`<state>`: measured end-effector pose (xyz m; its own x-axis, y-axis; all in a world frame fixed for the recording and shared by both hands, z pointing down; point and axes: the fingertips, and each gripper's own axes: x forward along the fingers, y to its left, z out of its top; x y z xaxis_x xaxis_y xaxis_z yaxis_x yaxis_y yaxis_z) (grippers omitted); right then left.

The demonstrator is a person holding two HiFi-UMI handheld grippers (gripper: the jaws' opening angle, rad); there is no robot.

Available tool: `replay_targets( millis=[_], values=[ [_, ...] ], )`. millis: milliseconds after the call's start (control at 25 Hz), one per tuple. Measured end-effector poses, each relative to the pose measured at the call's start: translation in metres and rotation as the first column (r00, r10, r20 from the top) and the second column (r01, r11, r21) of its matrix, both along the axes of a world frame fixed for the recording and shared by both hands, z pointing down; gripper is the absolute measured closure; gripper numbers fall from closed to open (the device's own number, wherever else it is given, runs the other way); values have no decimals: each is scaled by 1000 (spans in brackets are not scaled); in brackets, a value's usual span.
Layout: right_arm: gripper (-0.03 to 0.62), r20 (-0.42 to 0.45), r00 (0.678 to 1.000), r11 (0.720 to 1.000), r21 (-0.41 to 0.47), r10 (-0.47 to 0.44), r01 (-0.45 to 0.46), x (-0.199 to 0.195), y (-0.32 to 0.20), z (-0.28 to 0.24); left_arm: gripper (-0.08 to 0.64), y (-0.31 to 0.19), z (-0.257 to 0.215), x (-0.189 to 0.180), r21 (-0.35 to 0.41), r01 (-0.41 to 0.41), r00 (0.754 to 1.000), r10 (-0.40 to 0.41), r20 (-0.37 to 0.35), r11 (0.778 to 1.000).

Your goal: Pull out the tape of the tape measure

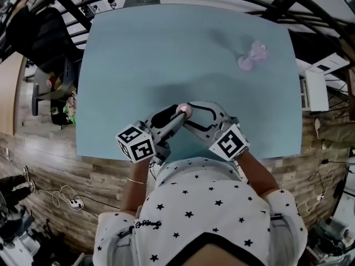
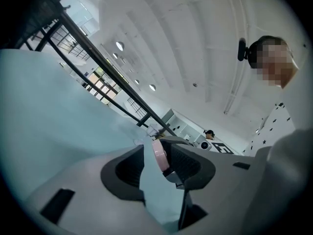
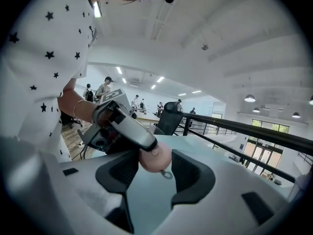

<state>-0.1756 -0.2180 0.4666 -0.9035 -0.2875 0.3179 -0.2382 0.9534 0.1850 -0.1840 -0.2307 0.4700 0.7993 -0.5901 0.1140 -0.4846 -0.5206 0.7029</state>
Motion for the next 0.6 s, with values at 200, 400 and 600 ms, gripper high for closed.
replay_targets(
  millis=[200,400,600],
  values=[
    [380,-5,1000,1000,10,1,-1,-2,1,-1,448,0,-3,2,-24,2,998,-4,-66,1000],
    [382,10,1000,1000,17,6,-6,-2,0,-3,473,-2,-3,-2,-57,25,993,-31,-111,998],
    [393,-75,997,998,55,32,-28,10,-6,1,477,-8,-13,-11,-41,61,989,-66,-130,997]
  ],
)
